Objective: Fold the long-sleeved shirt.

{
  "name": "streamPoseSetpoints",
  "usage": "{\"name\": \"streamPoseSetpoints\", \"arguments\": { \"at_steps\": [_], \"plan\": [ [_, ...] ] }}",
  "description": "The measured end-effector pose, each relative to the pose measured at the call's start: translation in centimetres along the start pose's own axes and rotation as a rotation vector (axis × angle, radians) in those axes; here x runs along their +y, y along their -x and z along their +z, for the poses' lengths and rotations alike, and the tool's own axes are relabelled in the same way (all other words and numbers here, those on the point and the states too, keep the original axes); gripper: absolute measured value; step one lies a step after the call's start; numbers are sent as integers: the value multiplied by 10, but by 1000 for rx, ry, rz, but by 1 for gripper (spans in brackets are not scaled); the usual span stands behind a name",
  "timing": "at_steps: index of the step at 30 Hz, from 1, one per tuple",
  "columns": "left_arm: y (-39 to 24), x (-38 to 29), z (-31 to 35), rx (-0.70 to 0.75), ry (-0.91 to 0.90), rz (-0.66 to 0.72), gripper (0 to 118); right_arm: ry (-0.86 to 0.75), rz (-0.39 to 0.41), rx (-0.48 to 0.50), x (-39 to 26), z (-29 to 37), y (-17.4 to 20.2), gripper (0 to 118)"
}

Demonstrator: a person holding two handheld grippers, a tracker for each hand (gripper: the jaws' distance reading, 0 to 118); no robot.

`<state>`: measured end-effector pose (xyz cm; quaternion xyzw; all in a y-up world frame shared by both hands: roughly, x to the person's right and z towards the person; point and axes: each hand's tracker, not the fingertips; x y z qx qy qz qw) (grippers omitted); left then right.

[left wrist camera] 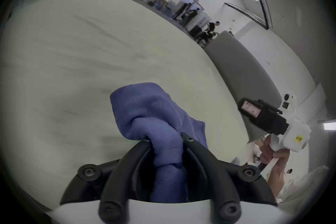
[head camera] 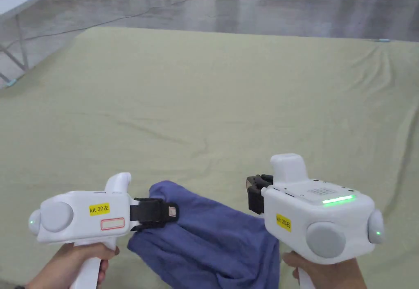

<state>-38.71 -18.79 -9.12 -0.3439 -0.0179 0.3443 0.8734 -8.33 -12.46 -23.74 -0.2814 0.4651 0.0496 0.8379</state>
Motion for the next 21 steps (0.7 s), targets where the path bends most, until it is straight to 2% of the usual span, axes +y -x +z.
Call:
{"name": "streamPoseSetpoints", "arguments": {
  "at_steps": [2, 6, 9, 12, 13, 14, 15, 16, 18, 21],
  "plan": [
    [48, 19, 37, 44, -24, 13, 13, -19, 37, 72, 11, -55, 32, 0],
    [123, 38, 93, 150, -62, 17, 13, -23, 91, 179, 23, -123, 100, 0],
    [188, 51, 114, 221, -78, 81, 13, -39, 127, 208, 21, -158, 138, 0],
    [200, 46, 107, 196, -83, 120, 13, -61, 178, 201, 13, -190, 156, 0],
    [199, 46, 104, 192, -83, 107, 25, -60, 197, 203, 9, -199, 157, 0],
    [191, 44, 100, 232, -106, 78, 57, -46, 204, 207, 5, -207, 156, 0],
    [183, 43, 98, 285, -122, 49, 97, -35, 197, 201, 4, -210, 155, 0],
    [180, 43, 95, 296, -117, 28, 117, -13, 171, 195, 4, -212, 151, 0],
    [175, 45, 104, 272, -127, 18, 116, -17, 133, 209, 5, -206, 144, 0],
    [150, 57, 120, 381, -180, -17, 116, -30, 137, 194, 15, -189, 131, 0]
  ]
}}
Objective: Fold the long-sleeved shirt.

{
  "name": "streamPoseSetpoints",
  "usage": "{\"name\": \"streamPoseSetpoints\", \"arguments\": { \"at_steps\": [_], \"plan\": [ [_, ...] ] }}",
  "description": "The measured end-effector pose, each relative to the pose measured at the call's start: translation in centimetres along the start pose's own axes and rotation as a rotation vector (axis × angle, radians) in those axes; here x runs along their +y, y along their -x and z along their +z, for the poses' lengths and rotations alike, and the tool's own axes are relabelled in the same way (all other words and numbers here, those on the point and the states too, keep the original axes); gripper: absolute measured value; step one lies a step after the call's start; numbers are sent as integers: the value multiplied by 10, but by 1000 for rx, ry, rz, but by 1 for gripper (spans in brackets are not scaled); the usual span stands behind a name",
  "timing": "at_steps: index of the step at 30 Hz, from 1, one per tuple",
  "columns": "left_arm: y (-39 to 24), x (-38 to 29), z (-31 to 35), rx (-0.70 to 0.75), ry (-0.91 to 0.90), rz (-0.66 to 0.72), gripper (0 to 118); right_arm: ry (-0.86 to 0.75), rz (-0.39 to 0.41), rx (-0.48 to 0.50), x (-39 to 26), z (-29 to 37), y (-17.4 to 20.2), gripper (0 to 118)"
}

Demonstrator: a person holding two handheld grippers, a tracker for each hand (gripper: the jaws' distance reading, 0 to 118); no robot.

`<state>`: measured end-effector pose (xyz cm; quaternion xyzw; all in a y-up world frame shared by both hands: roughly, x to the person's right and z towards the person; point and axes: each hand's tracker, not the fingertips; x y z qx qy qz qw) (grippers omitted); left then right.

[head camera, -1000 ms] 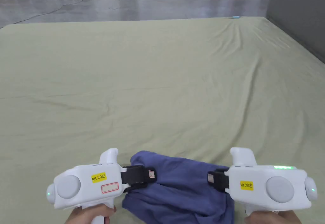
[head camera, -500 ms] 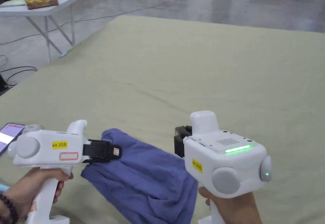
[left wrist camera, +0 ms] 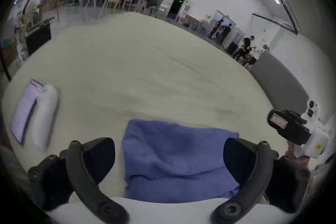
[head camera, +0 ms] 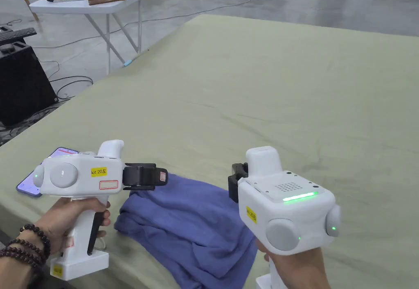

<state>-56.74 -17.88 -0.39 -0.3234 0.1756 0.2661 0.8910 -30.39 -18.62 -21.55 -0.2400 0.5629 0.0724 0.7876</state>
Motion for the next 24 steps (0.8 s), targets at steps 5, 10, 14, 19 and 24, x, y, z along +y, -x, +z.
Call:
{"name": "streamPoseSetpoints", "arguments": {
  "at_steps": [5, 10, 14, 19, 24],
  "plan": [
    [-31, 21, 21, 29, -136, -38, 80, -84, 0, -26, 28, 85, -26, 0],
    [-171, 2, 69, 6, -366, -270, 0, -191, -17, -153, 48, 179, -72, 0],
    [-279, -9, 63, -50, -523, -336, 0, -322, -29, -304, 59, 266, -108, 0],
    [-412, -27, 46, -54, -630, -412, 0, -425, -6, -508, 57, 356, -151, 0],
    [-472, -39, 14, -122, -694, -383, 0, -485, -18, -683, 29, 412, -186, 0]
  ]
}}
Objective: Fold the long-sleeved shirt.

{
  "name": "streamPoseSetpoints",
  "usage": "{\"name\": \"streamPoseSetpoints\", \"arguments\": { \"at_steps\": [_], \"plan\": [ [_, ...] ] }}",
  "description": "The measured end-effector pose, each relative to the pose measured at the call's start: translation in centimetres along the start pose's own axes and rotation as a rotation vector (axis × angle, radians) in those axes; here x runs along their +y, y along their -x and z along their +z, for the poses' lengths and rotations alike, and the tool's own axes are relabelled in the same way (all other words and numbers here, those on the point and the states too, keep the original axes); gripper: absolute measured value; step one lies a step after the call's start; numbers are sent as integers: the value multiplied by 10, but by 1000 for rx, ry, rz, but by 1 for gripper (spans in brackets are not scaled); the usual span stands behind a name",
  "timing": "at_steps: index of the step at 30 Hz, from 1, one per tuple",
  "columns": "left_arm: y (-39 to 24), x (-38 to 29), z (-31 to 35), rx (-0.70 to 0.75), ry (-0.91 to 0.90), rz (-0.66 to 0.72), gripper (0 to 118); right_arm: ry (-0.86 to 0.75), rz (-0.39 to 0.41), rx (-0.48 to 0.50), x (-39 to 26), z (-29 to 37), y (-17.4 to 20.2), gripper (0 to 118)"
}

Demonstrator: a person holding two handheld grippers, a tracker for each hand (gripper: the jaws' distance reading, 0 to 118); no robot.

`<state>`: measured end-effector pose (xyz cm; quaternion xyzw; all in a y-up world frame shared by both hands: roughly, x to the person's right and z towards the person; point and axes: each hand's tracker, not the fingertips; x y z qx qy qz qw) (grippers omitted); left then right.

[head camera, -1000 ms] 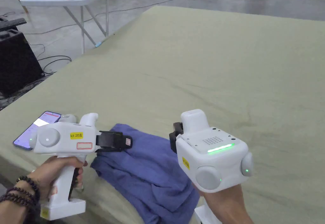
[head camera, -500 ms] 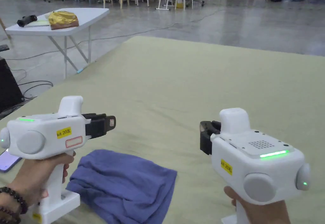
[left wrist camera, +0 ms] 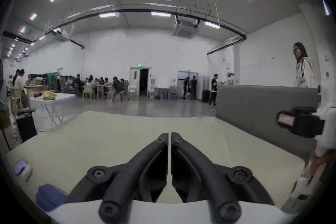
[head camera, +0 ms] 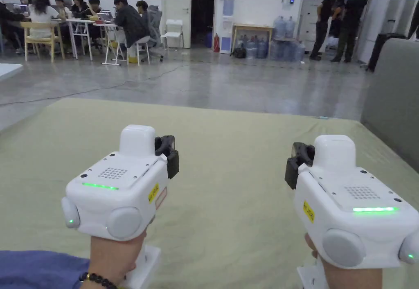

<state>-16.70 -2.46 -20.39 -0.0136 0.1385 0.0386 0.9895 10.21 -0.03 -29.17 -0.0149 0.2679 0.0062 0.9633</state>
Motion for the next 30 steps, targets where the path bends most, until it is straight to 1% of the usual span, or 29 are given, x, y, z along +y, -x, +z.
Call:
{"name": "streamPoseSetpoints", "arguments": {
  "at_steps": [1, 5, 6, 12, 15, 16, 18, 21, 22, 25, 30],
  "plan": [
    [-12, -6, 0, 49, -22, -30, 0, -5, -10, -23, -4, 6, -12, 0],
    [-43, -32, 28, 62, -28, -59, 0, -4, 2, -86, -27, 27, -38, 0],
    [-46, -38, 35, 83, -32, -94, 0, -7, 9, -86, -32, 31, -40, 0],
    [-55, -69, 74, 113, -45, -121, 0, -3, 25, -85, -60, 55, -43, 0],
    [-57, -79, 83, 118, -31, -179, 0, 5, 55, -88, -73, 66, -42, 0],
    [-56, -83, 86, 109, -28, -175, 0, 8, 70, -95, -79, 69, -43, 0],
    [-52, -92, 86, 100, -1, -147, 0, 14, 72, -110, -86, 73, -44, 0],
    [-53, -104, 87, 99, 25, -101, 0, 16, 32, -113, -96, 78, -49, 0],
    [-51, -106, 88, 93, 29, -84, 0, 25, 31, -115, -98, 78, -49, 0],
    [-54, -110, 91, 94, 28, -96, 0, 39, 63, -133, -104, 77, -49, 0],
    [-50, -113, 93, 100, 30, -98, 0, 43, 53, -146, -106, 77, -52, 0]
  ]
}}
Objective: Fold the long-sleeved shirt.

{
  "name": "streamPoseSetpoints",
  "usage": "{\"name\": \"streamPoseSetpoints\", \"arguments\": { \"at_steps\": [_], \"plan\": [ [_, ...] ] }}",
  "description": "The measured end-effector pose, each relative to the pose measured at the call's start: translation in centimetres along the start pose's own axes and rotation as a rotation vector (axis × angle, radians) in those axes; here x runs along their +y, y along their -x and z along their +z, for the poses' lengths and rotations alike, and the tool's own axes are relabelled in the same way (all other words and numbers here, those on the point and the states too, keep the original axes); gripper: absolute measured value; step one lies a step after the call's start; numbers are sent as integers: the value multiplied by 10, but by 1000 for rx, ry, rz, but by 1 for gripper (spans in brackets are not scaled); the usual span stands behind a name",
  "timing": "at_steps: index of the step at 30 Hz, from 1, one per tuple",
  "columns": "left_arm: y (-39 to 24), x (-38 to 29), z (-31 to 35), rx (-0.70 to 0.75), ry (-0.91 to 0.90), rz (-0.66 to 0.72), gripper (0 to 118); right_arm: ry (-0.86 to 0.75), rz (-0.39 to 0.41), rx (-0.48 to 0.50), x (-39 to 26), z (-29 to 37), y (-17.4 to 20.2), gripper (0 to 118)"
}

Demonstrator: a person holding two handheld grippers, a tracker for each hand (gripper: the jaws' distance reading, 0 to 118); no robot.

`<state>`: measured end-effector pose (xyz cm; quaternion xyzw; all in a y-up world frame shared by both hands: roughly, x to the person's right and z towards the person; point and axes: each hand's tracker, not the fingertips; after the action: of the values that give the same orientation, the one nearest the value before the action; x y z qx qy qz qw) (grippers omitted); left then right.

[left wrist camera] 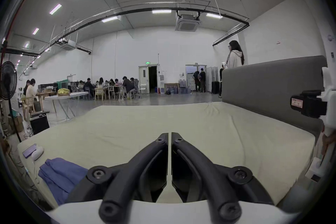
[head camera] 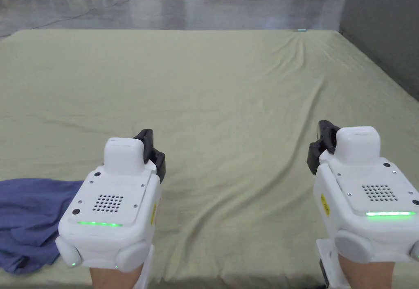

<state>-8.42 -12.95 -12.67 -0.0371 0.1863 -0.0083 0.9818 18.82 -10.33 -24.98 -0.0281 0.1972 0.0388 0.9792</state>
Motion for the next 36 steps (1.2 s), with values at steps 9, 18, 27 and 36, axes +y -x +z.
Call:
{"name": "streamPoseSetpoints", "arguments": {
  "at_steps": [9, 18, 27, 36],
  "plan": [
    [1, 3, 0, 34, 19, 19, 48, 17, 6, 19, 2, 2, 0, 62],
    [5, -14, -8, 78, -1, 19, 117, -4, -17, 1, -1, -3, 4, 107],
    [4, -13, 1, 58, -20, -8, 117, 1, 51, -36, -4, -4, 11, 107],
    [4, -8, -3, 59, 32, 12, 117, 7, 22, -45, -5, -1, 9, 107]
  ]
}}
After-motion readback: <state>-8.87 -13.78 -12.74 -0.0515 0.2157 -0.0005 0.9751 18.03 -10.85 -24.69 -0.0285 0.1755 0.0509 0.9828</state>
